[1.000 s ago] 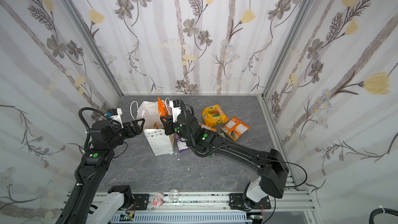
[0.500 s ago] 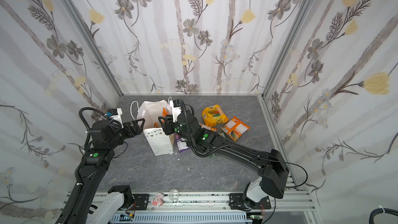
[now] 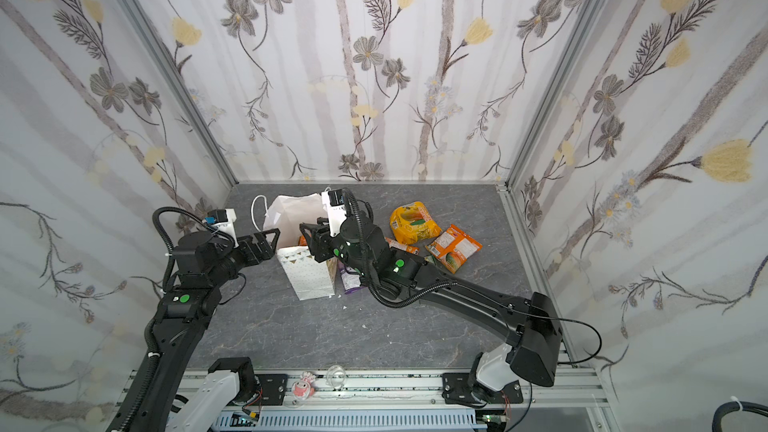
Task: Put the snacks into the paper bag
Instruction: 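Withdraw the right gripper from the paper bag back toward the snack pile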
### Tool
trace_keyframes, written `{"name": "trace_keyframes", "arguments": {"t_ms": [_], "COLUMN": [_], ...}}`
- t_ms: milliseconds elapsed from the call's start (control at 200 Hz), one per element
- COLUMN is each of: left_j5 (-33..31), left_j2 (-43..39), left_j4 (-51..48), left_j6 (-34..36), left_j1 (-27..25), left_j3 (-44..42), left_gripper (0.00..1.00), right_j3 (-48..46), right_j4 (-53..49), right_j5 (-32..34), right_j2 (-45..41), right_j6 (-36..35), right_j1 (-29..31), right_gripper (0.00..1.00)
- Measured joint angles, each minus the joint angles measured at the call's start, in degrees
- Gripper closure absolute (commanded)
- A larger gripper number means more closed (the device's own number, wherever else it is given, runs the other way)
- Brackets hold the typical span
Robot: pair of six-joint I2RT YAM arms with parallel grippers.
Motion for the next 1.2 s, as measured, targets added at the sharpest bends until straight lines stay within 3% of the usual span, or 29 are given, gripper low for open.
{"name": "trace_keyframes", "arguments": {"t_ms": [405,729,954,1204], "left_j5": [0.24,0.42,0.9,1.46], "left_j2": [0.04,-0.28,0.17,1.66], "left_j4": [0.02,0.2,0.42,-1.03], "left_j6": [0.0,0.0,-0.02,0.24], "left_j1": [0.0,0.0,0.0,-0.76], "left_j3": [0.0,-0.22,-0.37,0.52], "left_gripper": [0.0,0.0,0.0,0.0], "right_j3": [-14.84,-30.36,-34.29,-32.35], "right_j4": [-4.2,-19.19,-29.7,-36.17], "right_j5": [5.16,11.32,15.13,19.65], "right_j2": [-13.46,-25.14,-23.89,-21.86], "right_j6": [-0.04,9.57,17.62,19.37], "right_j1": [1.7,4.22,6.23,7.13], "right_gripper": [0.47,0.42,0.39,0.32]}}
